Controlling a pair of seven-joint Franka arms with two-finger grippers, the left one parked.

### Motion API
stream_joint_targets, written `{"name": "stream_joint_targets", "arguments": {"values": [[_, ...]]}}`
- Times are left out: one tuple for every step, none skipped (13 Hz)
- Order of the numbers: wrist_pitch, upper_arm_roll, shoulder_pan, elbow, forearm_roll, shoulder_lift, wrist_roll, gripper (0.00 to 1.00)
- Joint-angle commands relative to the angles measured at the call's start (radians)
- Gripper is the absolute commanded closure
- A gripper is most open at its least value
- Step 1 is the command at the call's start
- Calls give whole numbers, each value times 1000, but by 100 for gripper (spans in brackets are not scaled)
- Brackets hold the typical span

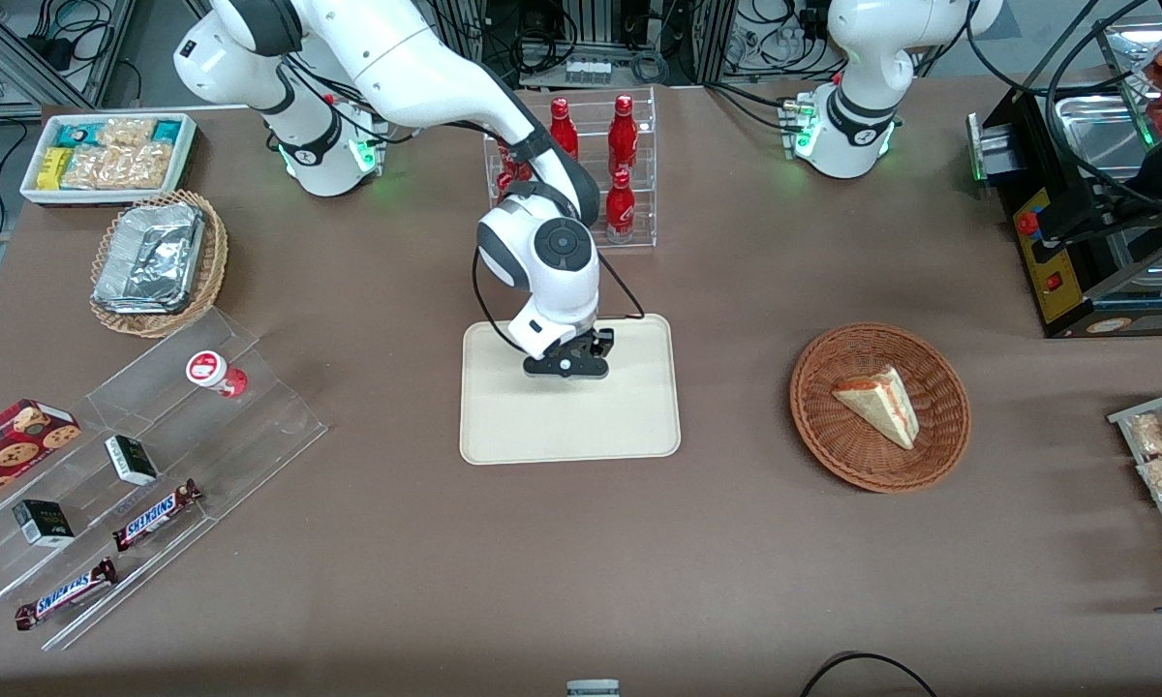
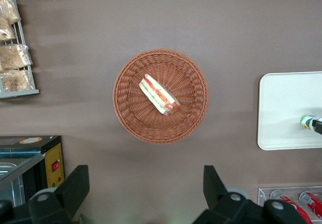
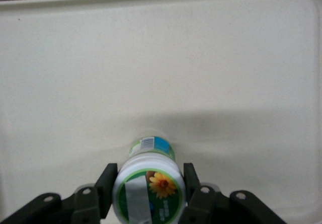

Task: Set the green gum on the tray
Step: 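Lower the gum tub onto the tray and open the right gripper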

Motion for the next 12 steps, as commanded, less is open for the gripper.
{"name": "stream_joint_targets", "arguments": {"values": [[21,-6,10,-15,15,-3,30,0],[17,-6,8,-15,15,-4,28,0],[12,-6,3,-15,15,-9,24,0],[3,-6,-3,-15,13,-18,16,0],[-11,-6,-7,-15,13,-35,13,0],[-38,-7,-12,-15,13,-56,13,0],[-67,-10,-13,-15,13,-85,11,0],[-100,-10,-29,-15,13,-115,10,0],[-138,-10,-47,-15,13,-151,-13,0],[-156,-9,-64,-16,16,-179,-30,0],[-179,-7,-79,-24,18,-213,-32,0],[-204,-7,-90,-34,18,-251,-33,0]]}}
